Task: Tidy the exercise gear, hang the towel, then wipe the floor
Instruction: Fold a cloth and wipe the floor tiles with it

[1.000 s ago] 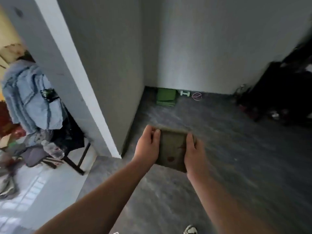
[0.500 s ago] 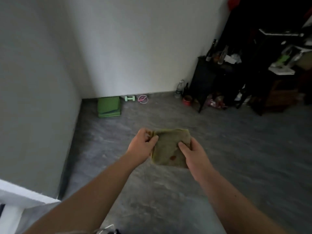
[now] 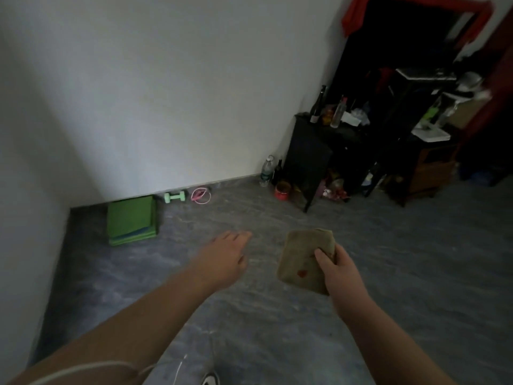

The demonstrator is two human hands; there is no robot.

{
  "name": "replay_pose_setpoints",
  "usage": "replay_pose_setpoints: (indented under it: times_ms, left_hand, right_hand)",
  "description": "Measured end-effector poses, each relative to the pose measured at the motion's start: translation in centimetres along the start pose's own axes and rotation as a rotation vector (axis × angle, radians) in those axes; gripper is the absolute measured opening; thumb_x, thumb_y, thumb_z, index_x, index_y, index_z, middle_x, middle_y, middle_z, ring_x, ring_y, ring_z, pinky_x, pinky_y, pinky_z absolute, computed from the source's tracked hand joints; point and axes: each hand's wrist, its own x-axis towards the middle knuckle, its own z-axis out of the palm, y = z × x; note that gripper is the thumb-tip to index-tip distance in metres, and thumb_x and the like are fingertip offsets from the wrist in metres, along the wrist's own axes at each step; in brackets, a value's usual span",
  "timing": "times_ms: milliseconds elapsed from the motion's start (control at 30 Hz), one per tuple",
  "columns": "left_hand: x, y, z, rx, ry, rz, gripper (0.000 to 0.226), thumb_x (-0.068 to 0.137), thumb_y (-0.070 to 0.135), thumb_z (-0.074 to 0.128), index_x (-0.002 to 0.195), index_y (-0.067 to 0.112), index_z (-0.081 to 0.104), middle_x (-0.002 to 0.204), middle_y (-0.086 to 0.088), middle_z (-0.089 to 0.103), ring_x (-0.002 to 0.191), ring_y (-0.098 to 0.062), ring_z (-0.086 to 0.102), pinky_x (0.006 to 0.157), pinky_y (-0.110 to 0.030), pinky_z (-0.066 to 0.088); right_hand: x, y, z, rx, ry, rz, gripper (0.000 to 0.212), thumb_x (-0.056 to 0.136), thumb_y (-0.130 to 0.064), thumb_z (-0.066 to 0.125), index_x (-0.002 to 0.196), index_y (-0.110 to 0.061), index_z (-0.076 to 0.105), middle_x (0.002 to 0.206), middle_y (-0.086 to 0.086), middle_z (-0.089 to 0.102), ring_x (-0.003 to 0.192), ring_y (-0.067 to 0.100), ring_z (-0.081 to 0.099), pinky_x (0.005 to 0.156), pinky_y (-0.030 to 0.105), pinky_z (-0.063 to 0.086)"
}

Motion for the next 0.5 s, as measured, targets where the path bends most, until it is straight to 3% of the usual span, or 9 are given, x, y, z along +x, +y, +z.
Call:
replay_pose_setpoints:
  times_ms: [200, 500]
  left_hand:
    - [13.4, 0.3, -0.4, 0.073, -0.109, 0.149, 0.059, 0.100, 0.037, 0.039, 0.154, 0.023, 0.019, 0.160, 0.000, 0.024, 0.147, -0.021, 0.019, 0.118, -0.036, 0.018]
    - [37.1, 5.5, 2.8, 0.100, -0.164, 0.280, 0.063, 0.097, 0.038, 0.043, 0.154, 0.027, 0.018, 0.161, 0.001, 0.020, 0.149, -0.021, 0.013, 0.121, -0.039, 0.015]
  right_hand:
    - [9.6, -2.2, -0.4, 0.115, 0.122, 0.057, 0.015, 0.097, -0.019, 0.058, 0.110, -0.025, 0.064, 0.106, 0.004, 0.072, 0.096, 0.021, 0.071, 0.087, 0.050, 0.057]
    - [27.7, -3.5, -7.8, 0.230, 0.266, 0.076, 0.013, 0.098, -0.016, 0.056, 0.102, -0.024, 0.065, 0.099, 0.004, 0.073, 0.091, 0.020, 0.071, 0.084, 0.046, 0.058]
